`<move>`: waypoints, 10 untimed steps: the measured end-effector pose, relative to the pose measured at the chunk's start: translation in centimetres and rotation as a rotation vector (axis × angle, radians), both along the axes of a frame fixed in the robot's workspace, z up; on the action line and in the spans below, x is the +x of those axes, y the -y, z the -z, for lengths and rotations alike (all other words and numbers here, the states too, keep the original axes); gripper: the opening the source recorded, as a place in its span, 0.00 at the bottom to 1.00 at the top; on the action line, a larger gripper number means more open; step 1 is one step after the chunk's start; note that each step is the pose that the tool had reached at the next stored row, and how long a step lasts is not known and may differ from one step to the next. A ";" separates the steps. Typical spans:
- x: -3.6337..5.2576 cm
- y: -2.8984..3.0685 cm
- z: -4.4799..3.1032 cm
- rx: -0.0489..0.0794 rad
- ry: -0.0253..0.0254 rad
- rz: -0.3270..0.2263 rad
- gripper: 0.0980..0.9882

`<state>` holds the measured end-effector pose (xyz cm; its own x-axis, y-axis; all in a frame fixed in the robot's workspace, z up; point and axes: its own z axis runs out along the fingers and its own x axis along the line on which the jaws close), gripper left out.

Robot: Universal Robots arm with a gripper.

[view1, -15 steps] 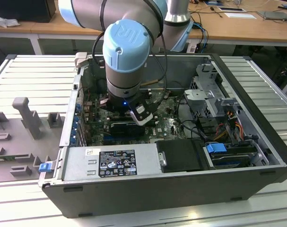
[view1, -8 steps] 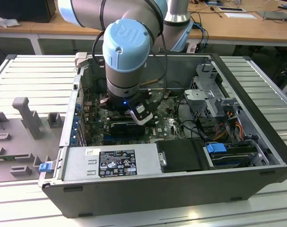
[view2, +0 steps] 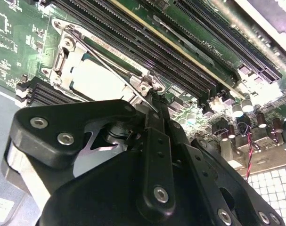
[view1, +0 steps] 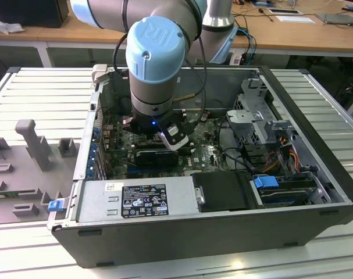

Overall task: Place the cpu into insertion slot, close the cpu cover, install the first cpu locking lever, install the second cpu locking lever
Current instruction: 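Install the second cpu locking lever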

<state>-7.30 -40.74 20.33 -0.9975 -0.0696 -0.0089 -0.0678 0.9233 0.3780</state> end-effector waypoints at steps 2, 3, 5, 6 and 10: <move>0.00 0.00 -0.20 0.000 0.0000 0.000 0.01; 0.00 0.00 -0.51 0.000 0.0000 0.000 0.01; 0.00 0.00 -1.33 0.000 0.0000 0.000 0.01; 0.00 0.00 -2.08 0.000 0.0000 0.000 0.01; 0.35 -0.01 -3.55 0.000 -0.0029 0.000 0.01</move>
